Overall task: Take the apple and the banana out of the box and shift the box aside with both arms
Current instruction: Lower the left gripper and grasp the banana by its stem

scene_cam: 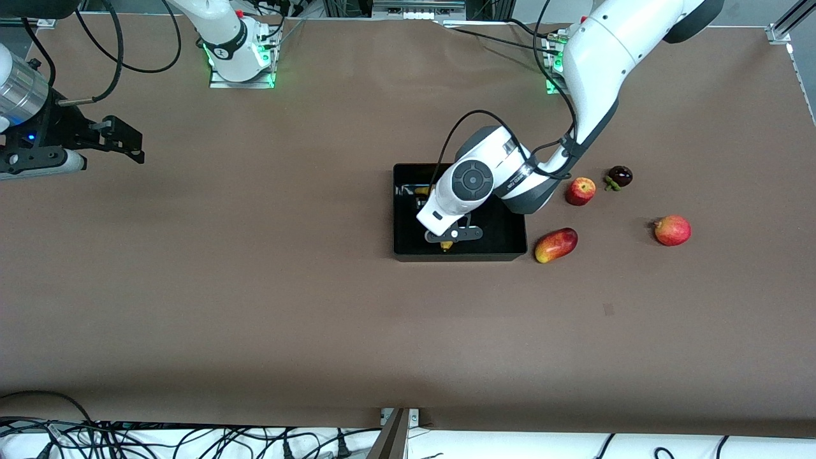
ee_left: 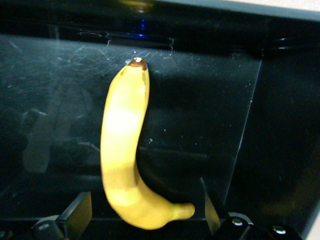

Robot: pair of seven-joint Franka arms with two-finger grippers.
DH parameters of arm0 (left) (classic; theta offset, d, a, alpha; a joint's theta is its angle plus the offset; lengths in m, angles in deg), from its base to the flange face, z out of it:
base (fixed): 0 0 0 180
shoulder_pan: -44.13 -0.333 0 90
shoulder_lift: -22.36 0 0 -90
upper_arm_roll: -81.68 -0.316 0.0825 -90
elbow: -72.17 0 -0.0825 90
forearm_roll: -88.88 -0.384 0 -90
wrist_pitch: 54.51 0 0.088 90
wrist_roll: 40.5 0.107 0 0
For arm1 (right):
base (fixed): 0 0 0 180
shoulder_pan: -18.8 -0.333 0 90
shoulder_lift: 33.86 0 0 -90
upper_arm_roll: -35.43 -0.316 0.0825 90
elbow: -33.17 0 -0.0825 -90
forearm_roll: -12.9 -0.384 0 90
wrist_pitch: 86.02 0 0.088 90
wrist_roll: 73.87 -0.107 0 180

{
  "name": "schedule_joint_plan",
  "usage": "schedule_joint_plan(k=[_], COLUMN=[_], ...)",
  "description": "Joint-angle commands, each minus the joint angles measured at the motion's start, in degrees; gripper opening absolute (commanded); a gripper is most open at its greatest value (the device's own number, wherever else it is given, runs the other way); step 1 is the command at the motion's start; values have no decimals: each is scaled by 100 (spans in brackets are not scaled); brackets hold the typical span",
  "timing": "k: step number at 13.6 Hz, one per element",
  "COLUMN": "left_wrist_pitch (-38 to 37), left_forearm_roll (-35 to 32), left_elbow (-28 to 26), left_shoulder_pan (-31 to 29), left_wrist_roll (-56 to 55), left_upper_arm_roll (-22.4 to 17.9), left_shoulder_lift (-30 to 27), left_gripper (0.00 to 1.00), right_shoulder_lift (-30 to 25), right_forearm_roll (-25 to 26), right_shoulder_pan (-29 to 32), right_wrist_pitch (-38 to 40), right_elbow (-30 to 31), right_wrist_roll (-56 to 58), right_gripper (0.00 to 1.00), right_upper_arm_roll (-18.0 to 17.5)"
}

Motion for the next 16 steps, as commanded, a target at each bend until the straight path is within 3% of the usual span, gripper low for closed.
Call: schedule_joint_plan(k=[1,3,6,7,8,9,12,16], left_wrist_pitch=[360,555,871,872,855,837,741,66], left_forearm_roll=[-400,-480,-568,-568,-568,-568,-568,-568], left_elbow=[118,101,83,83,83,83,109,346], left_shoulder_pan=[305,595,772,781,790,781,763,711], left_wrist_roll=[-206,-286,-312,-321,-330,-330,-338,-312], left_upper_arm_roll=[-328,-724,-910,-910,-910,-910,-901,-875], left_shoulder_lift=[240,338,496,496,496,470,391,119], left_gripper=[100,100,100,47,21,2,0,0], right_shoulder_lift=[31,31,31,31,31,31,31,31], right_forearm_roll=[-3,-3,-3,-3,-3,-3,-3,-3], right_shoulder_pan=[44,44,44,44,44,44,44,44], right_wrist_pitch=[30,30,30,30,30,30,30,30], right_elbow=[-99,-99,-99,-99,-99,-99,-99,-99], right_wrist_roll=[-35,-35,-35,-35,-35,-35,-35,-35], right_gripper=[100,100,100,100,100,100,100,100], right_upper_arm_roll=[-31,-31,-31,-31,-31,-31,-31,-31])
